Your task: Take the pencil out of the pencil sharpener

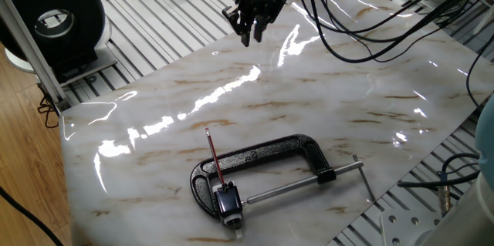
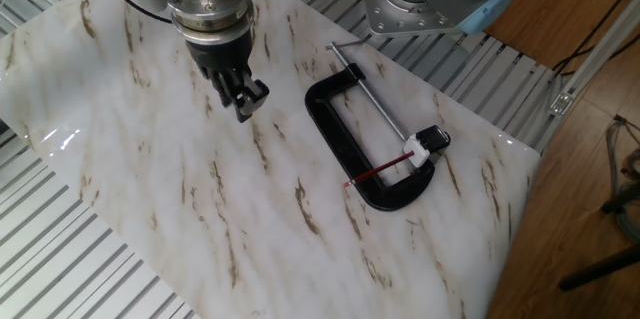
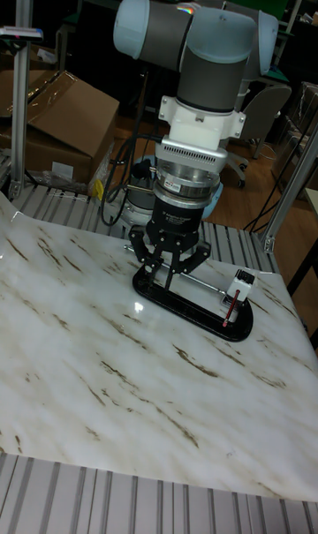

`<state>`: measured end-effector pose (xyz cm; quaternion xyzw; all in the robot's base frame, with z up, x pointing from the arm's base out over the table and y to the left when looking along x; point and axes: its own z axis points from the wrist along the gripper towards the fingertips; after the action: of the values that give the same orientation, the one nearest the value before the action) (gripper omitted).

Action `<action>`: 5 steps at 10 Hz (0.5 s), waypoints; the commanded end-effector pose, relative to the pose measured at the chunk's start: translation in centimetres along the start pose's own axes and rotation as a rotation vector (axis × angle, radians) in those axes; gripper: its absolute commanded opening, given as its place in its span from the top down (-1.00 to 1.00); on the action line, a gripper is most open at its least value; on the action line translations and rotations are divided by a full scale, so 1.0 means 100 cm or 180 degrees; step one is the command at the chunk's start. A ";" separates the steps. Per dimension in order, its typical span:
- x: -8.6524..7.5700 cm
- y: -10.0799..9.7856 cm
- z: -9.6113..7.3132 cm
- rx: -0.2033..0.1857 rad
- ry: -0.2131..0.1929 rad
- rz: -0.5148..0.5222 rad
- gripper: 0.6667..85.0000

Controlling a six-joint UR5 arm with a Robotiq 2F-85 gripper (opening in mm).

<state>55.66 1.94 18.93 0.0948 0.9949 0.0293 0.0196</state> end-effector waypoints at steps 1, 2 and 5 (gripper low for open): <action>-0.002 0.007 -0.003 -0.0029 0.0001 0.0129 0.99; -0.002 0.008 -0.002 -0.0016 -0.0006 0.0128 0.99; -0.005 0.006 -0.004 0.0029 -0.0030 0.0057 0.99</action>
<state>55.99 2.17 19.08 0.1052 0.9939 0.0237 0.0210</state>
